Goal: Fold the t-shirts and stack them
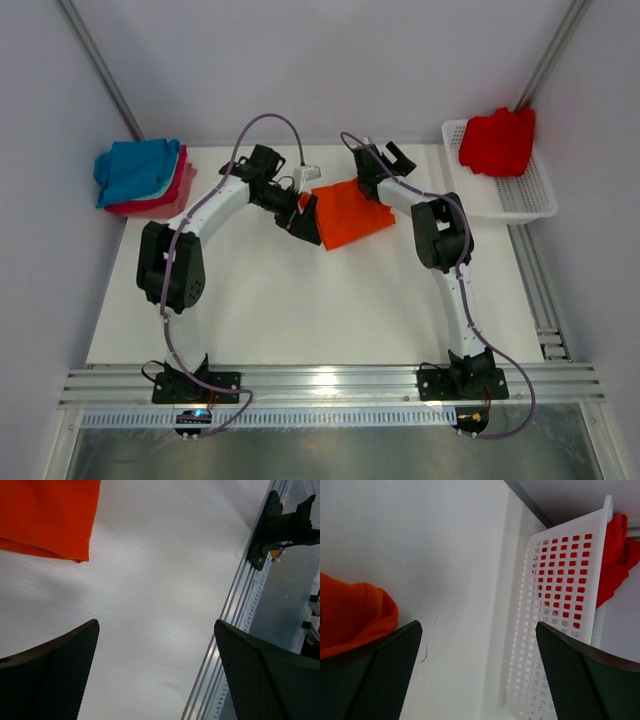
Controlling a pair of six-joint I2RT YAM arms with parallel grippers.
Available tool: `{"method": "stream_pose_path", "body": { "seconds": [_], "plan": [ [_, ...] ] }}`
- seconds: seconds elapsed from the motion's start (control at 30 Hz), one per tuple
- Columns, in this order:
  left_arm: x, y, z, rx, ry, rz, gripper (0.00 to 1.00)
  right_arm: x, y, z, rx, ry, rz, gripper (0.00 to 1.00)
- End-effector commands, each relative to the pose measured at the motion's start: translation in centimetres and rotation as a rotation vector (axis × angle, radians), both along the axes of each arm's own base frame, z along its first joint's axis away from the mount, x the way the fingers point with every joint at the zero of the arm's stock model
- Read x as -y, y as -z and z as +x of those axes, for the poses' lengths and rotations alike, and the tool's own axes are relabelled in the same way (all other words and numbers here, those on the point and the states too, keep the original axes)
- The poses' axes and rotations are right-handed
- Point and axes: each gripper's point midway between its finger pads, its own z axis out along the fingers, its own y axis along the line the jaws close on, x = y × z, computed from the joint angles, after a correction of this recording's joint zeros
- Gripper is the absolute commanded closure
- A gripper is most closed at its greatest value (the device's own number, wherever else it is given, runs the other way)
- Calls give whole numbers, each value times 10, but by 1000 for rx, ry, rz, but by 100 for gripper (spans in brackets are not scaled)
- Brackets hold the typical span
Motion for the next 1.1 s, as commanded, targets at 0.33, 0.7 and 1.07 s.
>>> {"method": "stream_pose_path", "body": {
  "seconds": [0.33, 0.7, 1.07],
  "plan": [
    [-8, -45, -22, 117, 56, -66, 1, 7, -117, 34, 259, -19, -367, 1],
    [-15, -55, -29, 167, 33, -53, 1, -23, -203, -14, 375, -87, -493, 1],
    [-21, -65, -29, 239, 17, -36, 1, -25, -97, -82, 93, -135, -358, 1]
  ]
}}
